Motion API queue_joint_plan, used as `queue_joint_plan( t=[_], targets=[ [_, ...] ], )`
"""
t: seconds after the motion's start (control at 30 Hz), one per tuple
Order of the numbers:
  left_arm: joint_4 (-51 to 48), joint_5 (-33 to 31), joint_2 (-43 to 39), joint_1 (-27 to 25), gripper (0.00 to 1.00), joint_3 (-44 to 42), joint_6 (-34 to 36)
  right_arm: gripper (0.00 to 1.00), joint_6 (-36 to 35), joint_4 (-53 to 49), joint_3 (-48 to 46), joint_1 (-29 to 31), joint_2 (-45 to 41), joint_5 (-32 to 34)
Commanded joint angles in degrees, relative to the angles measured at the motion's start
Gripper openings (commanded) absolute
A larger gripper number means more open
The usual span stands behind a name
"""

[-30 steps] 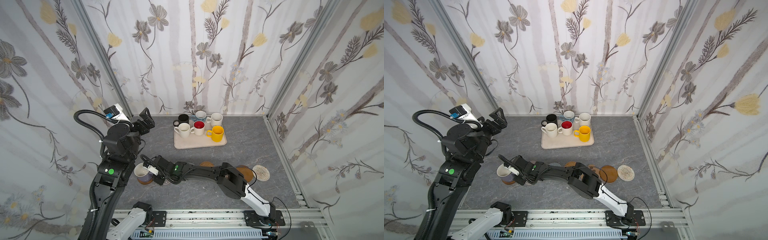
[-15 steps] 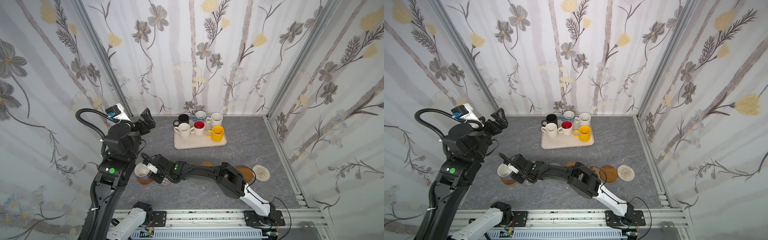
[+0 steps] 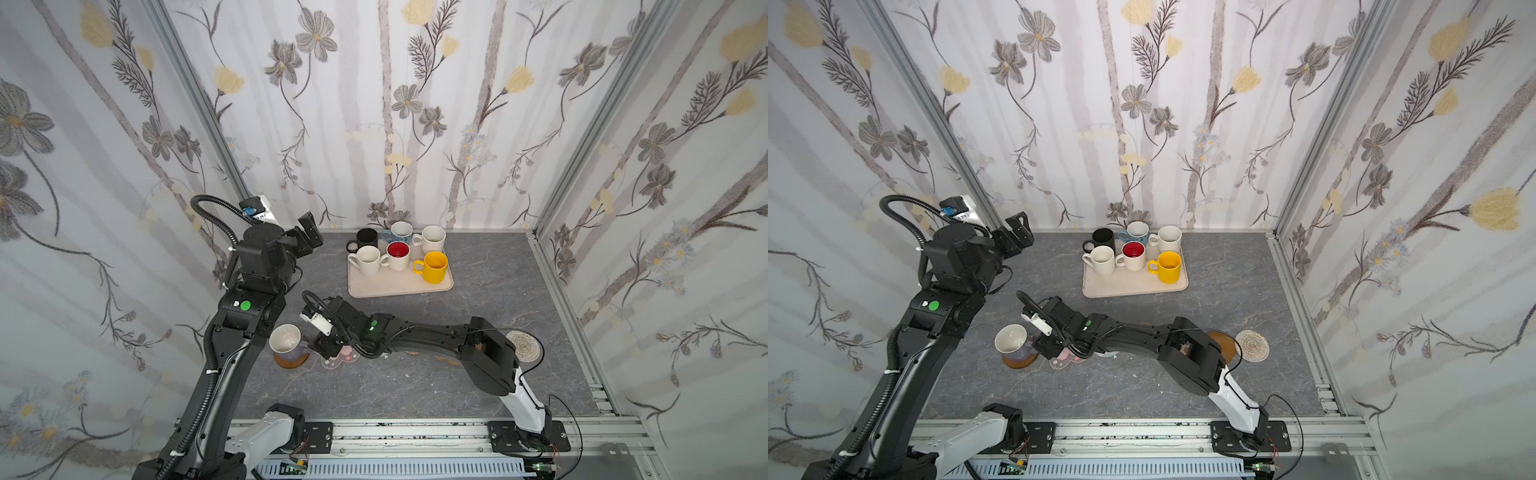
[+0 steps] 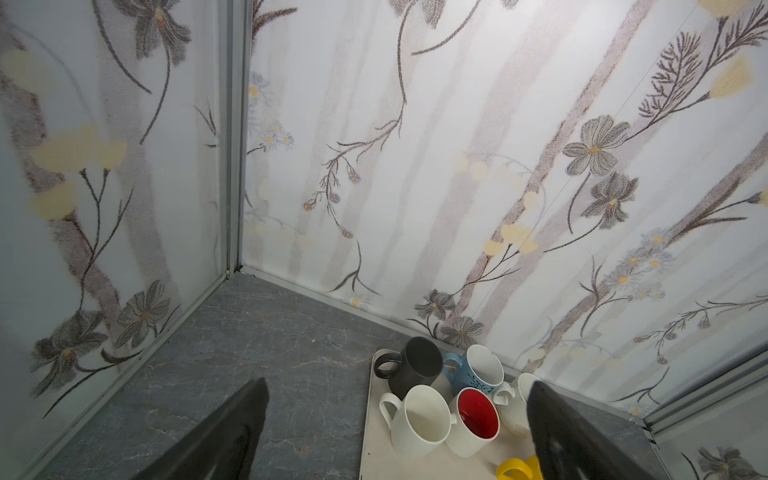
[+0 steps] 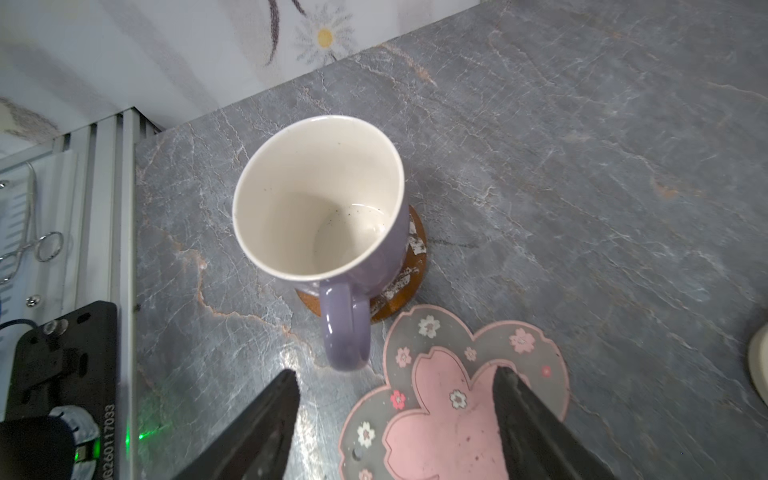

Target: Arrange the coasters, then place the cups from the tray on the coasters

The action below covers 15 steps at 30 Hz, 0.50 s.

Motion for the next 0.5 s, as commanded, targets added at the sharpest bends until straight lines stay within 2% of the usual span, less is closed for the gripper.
queue_joint_plan(
  t=[0.0,0.07,0.1,0.13,0.27,0.47],
  targets=[
    [1.29,2.69,3.59,0.47,1.0,2.16,0.58,0.77,1.9,7.49,-5.58,-1.19,-5.36,-1.41],
    [1.29,3.09,6.7,0.66,0.98,3.49,1.02,0.8,2.64,9.11,-9.76,-2.2,-9.01,-1.46],
    [1.34,3.08,8.61,0.81,0.97,4.2,1.39,0.85,3.0,9.9,-11.99,-2.79,-10.95,-1.64],
    [1.47,2.88,10.87,0.86,0.95,4.81,1.88,0.99,3.41,10.65,-14.33,-3.53,-12.86,-1.8],
    [2.74,0.49,21.02,1.01,0.85,6.84,4.0,1.0,4.78,12.8,-22.48,-6.44,-20.68,-2.2],
    [3.93,3.99,33.65,1.89,0.73,11.24,3.35,1.0,7.05,14.58,-33.56,-11.51,-31.24,-1.74]
  ],
)
